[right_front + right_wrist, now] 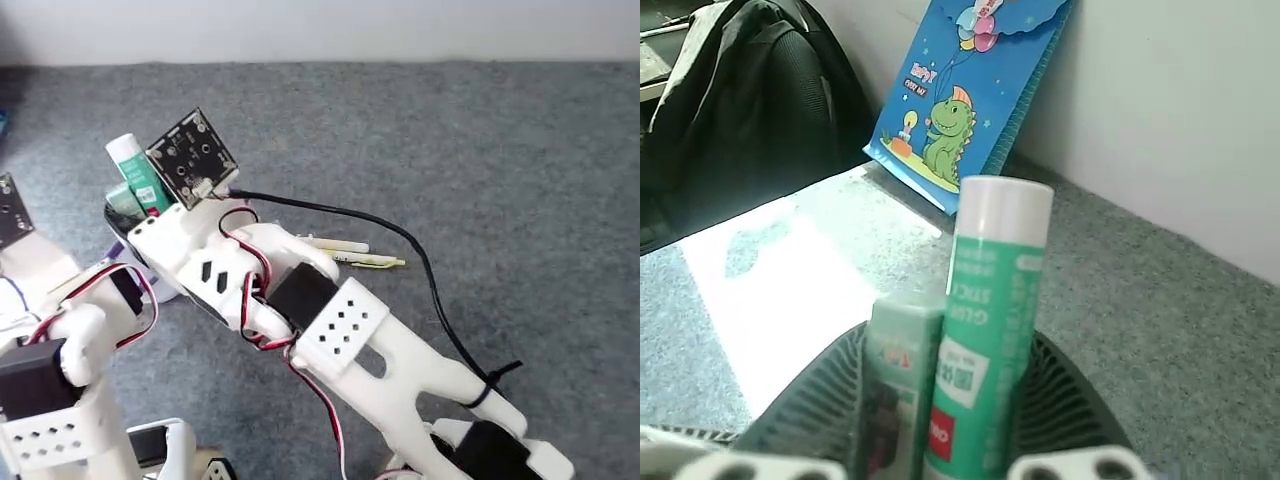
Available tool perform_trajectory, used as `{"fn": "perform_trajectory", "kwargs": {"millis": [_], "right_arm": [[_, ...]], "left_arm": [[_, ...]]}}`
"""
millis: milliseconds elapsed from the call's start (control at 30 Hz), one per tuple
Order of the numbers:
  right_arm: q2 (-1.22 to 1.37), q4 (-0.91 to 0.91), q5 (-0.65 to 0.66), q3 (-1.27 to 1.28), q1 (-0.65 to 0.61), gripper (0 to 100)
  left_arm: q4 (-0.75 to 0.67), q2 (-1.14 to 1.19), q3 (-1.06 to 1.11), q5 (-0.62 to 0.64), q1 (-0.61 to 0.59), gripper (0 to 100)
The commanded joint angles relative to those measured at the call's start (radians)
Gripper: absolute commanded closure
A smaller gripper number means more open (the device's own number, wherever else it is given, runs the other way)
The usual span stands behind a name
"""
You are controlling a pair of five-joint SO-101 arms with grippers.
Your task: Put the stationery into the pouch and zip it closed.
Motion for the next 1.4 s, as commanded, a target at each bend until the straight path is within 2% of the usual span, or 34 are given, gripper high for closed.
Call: {"fn": "perform_trajectory", "kwargs": {"millis": [0,233,500,667,1033,1167,1367], "right_arm": [[-0.077,-0.073,0.014,0.009,0.027,99.0],[-0.088,-0.358,0.127,0.110,0.027,99.1],[-0.257,-0.455,0.161,0.318,0.022,99.1],[-0.338,-0.607,0.269,0.480,0.021,99.1],[-0.266,-0.921,0.282,0.597,-0.025,99.1],[-0.191,-1.058,0.347,0.595,-0.028,99.1],[-0.120,-1.106,0.344,0.603,-0.024,99.1]], "left_arm": [[0.025,0.008,-0.074,0.011,-0.003,99],[0.025,0.008,-0.073,0.011,-0.003,99],[0.023,0.008,-0.039,0.011,-0.003,99],[0.023,0.008,-0.031,0.011,-0.003,99],[0.023,0.008,-0.031,0.011,-0.003,99],[0.023,0.008,-0.030,0.011,-0.003,99],[0.023,0.008,-0.030,0.011,-0.003,99]]}}
